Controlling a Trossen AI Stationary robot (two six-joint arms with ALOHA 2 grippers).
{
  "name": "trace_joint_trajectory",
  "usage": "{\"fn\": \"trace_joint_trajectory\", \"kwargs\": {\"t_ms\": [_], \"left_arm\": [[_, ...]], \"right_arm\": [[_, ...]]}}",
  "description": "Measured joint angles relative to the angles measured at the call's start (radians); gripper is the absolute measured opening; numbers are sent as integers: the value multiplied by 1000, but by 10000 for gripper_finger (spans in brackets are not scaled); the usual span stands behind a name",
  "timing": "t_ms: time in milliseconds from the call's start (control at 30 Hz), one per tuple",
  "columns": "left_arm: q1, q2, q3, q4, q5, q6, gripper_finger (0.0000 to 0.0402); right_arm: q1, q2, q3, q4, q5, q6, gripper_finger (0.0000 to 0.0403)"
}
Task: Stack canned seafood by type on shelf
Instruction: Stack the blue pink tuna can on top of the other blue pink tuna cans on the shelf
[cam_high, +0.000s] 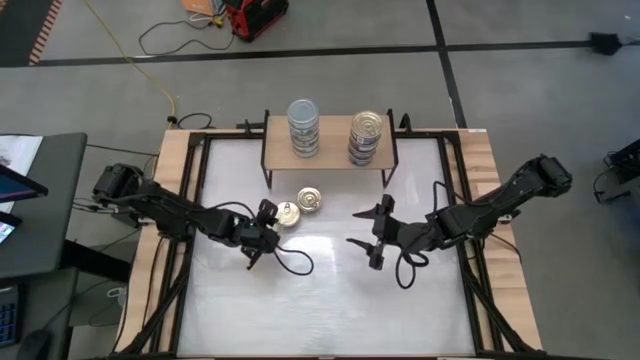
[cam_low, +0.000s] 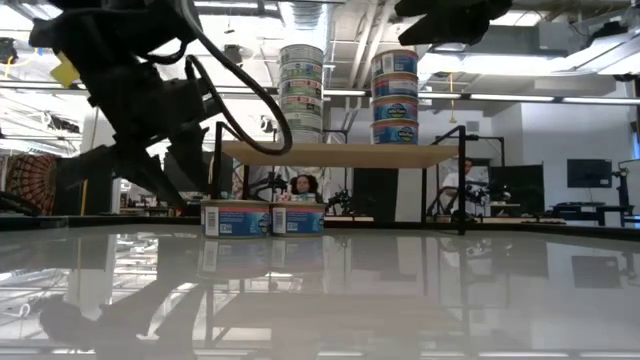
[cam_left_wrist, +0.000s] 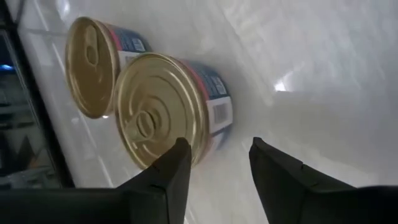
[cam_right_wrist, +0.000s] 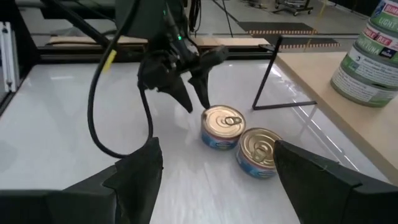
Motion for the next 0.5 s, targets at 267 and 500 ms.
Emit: {"fn": "trace_joint_trajectory", "kwargs": {"t_ms": [267, 500], "left_arm": [[-9, 0, -53, 94, -88, 133, 129], [16, 0, -53, 105, -49, 174, 117]], "right_arm": [[-1, 24, 0, 33, 1, -3, 329], [-12, 33, 0, 53, 1, -10, 329]]}}
